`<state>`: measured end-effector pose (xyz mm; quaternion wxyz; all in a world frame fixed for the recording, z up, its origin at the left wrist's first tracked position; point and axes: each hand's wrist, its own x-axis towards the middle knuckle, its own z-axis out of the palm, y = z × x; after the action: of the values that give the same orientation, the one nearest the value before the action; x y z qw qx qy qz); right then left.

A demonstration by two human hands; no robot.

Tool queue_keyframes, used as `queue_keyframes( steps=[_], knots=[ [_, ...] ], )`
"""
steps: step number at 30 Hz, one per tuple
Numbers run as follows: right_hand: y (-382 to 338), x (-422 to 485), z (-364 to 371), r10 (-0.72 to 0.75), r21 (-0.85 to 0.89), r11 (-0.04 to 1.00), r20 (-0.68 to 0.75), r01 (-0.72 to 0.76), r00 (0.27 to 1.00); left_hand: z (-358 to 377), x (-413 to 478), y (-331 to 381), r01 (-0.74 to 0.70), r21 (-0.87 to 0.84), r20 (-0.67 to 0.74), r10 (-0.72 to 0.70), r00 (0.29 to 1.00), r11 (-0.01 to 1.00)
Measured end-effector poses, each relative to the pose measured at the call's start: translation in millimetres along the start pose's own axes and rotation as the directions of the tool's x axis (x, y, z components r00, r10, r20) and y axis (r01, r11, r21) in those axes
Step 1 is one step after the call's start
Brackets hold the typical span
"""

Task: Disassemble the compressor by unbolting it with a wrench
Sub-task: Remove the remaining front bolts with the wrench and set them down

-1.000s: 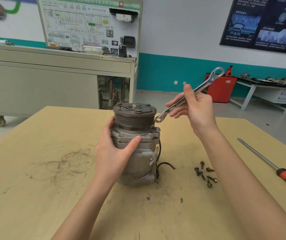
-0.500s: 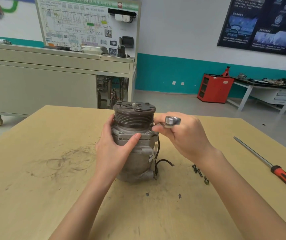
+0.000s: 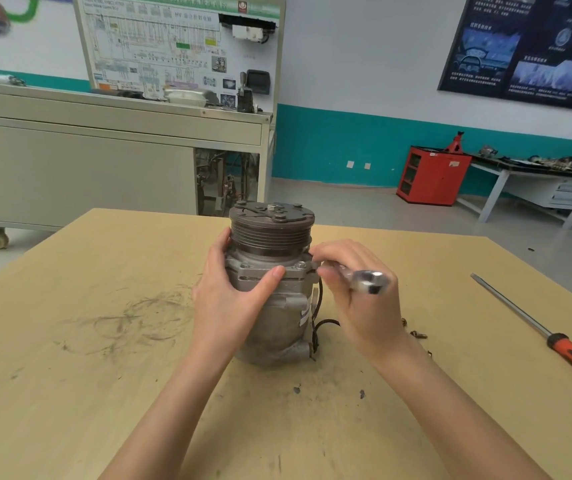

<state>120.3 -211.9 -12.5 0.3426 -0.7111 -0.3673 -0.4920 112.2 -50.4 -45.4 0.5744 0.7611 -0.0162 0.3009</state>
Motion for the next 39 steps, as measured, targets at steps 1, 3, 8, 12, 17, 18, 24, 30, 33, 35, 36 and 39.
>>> queue_keyframes(
  steps=[1, 3, 8, 12, 17, 18, 24, 30, 33, 35, 36, 39],
  knots=[
    [1, -2, 1, 0.135, 0.169, 0.977, -0.021, -0.129, 0.991, 0, 0, 0, 0.0, 0.003, 0.001, 0.0, 1.0, 1.0],
    [8, -4, 1, 0.47, 0.544, 0.753, -0.05, -0.37, 0.881, -1, 0, 0, 0.005, 0.01, 0.003, -0.005, 1.0, 1.0],
    [55, 17, 3, 0.842, 0.845, -0.079, 0.34, -0.529, 0.418, -1, 0, 1, 0.016, -0.005, 0.009, -0.016, 1.0, 1.0],
    [76, 34, 27, 0.715, 0.717, -0.367, 0.625, -0.593, 0.313, 0, 0, 1, 0.012, -0.008, 0.005, -0.012, 1.0, 1.0],
    [86, 39, 49, 0.586, 0.632, -0.453, 0.743, -0.628, 0.324, 0, 1, 0, -0.005, 0.007, -0.005, 0.005, 1.0, 1.0],
    [87, 41, 48, 0.588, 0.631, -0.436, 0.74, -0.642, 0.327, 0, 1, 0, -0.007, 0.01, -0.005, 0.007, 1.0, 1.0],
    [86, 63, 0, 0.709, 0.666, 0.058, 0.497, -0.743, 0.501, -1, 0, -1, 0.008, 0.01, 0.005, -0.008, 1.0, 1.0],
    [33, 79, -21, 0.477, 0.367, 0.737, 0.312, -0.568, 0.821, 0, -1, 2, 0.017, 0.008, 0.002, -0.017, 1.0, 1.0],
    [8, 73, -12, 0.216, 0.058, 0.969, 0.278, -0.241, 0.936, -1, -1, 3, 0.015, 0.0, 0.006, -0.015, 1.0, 1.0],
    [-2, 68, -12, 0.079, -0.102, 0.994, 0.301, -0.051, 0.95, -1, -1, 4, 0.018, 0.003, 0.01, -0.018, 1.0, 1.0],
    [-5, 65, -13, 0.039, -0.145, 0.989, 0.32, 0.008, 0.946, -2, -1, 4, 0.019, 0.005, 0.011, -0.019, 1.0, 1.0],
    [-12, 55, -13, -0.039, -0.249, 0.959, 0.35, 0.133, 0.936, -2, -1, 4, 0.019, 0.006, 0.01, -0.019, 1.0, 1.0]
  ],
)
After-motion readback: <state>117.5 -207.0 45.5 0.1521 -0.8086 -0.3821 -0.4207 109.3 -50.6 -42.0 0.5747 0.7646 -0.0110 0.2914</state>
